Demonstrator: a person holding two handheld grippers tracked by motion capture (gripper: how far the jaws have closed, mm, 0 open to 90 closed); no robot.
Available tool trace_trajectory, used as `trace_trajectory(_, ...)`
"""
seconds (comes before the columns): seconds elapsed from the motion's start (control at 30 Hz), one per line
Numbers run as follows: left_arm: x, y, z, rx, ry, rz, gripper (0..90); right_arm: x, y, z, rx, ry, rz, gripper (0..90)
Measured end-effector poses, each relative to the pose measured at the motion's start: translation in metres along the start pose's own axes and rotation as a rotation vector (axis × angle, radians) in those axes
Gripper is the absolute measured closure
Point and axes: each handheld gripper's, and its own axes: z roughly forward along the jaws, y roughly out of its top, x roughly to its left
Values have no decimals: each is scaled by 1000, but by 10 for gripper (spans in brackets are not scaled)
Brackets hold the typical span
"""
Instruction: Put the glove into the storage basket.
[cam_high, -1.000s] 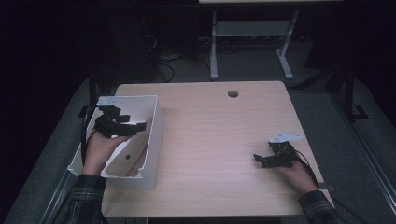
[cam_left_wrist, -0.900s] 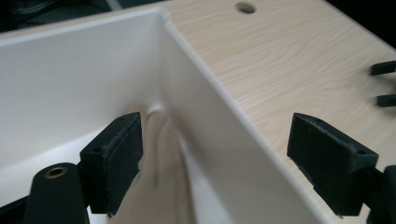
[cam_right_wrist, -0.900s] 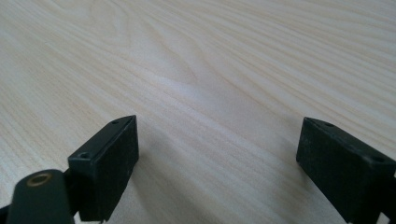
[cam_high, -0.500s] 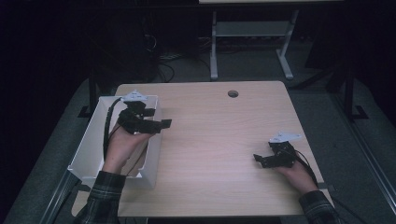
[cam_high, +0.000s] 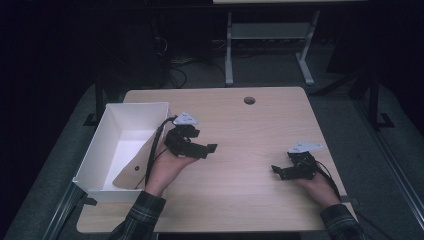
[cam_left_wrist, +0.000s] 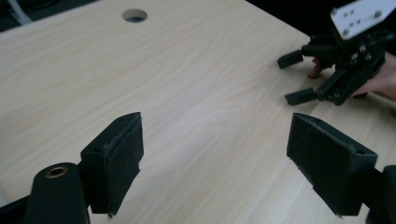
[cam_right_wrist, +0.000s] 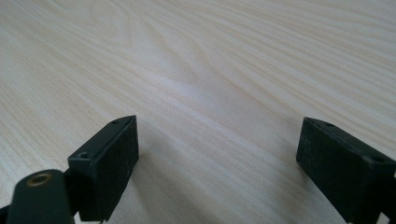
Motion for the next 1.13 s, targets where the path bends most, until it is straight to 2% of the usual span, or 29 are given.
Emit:
trace_trajectory(0.07, -3, -2, 4, -3, -1, -1, 182, 0, 0, 0, 0, 0, 0, 126)
trace_trajectory(0.1, -8, -7, 12, 9, -6, 8, 182, 0, 0, 0, 0, 0, -1, 126)
trace_trajectory(0.23, -15, -19, 28, 8, -25, 18, 182, 0, 0, 0, 0, 0, 0, 126)
trace_trajectory(0.3, -17, -25, 35, 25, -24, 43, 181, 0, 0, 0, 0, 0, 0, 125)
trace_trajectory(0.47, -21, -41, 50, 43, -28, 51, 181, 0, 0, 0, 3, 0, -3, 125)
trace_trajectory(0.53, -21, -48, 56, 48, -32, 64, 181, 0, 0, 0, 2, 0, -2, 125)
trace_trajectory(0.63, -20, -59, 66, 68, -38, 58, 181, 0, 0, 0, 2, 0, -2, 126)
trace_trajectory(0.8, -17, -75, 77, 64, -14, 59, 181, 0, 0, 0, 1, 0, -2, 125)
trace_trajectory(0.87, -16, -79, 81, 75, -2, 65, 181, 0, 0, 0, 0, 0, -2, 126)
trace_trajectory(1.13, -19, -90, 92, 124, 3, 83, 178, 0, 0, 0, 1, 0, -2, 126)
